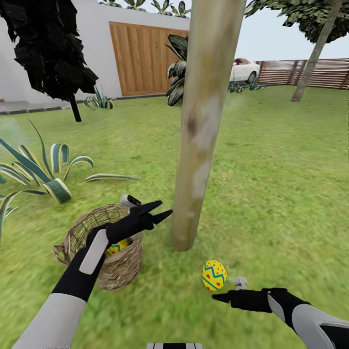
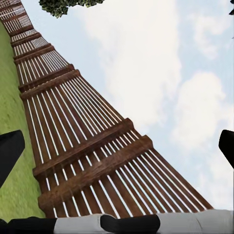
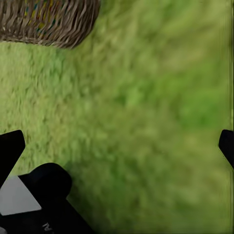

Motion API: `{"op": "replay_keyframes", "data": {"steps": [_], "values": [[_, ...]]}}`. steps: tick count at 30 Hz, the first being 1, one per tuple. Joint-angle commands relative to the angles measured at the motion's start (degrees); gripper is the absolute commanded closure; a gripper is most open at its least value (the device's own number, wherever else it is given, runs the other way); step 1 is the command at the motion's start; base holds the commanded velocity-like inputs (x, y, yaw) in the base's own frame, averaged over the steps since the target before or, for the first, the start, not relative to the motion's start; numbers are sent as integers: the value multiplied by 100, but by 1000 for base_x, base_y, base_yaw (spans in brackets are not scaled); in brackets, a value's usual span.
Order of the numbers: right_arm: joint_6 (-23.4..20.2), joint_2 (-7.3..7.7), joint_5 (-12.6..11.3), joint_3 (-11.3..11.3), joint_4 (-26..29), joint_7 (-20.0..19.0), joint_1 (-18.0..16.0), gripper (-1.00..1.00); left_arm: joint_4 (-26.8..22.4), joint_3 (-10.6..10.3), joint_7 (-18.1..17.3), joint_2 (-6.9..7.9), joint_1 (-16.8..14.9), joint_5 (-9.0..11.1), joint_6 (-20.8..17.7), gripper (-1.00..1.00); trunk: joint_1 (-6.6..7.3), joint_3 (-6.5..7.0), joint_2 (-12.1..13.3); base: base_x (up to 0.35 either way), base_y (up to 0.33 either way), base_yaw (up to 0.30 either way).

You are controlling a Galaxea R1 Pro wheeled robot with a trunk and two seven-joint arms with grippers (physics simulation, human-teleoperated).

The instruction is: Take the three Easter eggs out of the wicker basket on the lawn in the garden, then place them on the lawn next to a single tree (choose any tree) so that all three eggs are next to the same tree and none are left in the basket.

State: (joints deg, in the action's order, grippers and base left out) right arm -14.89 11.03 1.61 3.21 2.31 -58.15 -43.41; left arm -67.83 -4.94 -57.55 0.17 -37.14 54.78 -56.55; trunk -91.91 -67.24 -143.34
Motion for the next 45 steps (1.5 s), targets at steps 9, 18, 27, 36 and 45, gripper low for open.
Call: {"op": "replay_keyframes", "data": {"steps": [9,18,27,36,45], "values": [[-74,39,15,30,6,-18,-1,-100,-53,278,-17,10,-3,-2,-171,-100,27,195,17,0,0,0],[-67,29,15,30,6,10,0,-100,-54,284,-14,9,-2,-2,-172,-100,225,356,378,0,0,0],[-67,22,15,30,6,14,0,-100,-44,291,-19,9,1,5,-180,-100,422,518,739,0,1,0],[-67,22,15,30,6,14,-1,-100,-24,291,-28,9,5,7,-190,-100,620,680,1099,0,250,0],[-67,31,15,30,3,14,-1,-100,-9,291,-28,11,5,7,-190,-100,818,841,1460,0,300,0]]}}
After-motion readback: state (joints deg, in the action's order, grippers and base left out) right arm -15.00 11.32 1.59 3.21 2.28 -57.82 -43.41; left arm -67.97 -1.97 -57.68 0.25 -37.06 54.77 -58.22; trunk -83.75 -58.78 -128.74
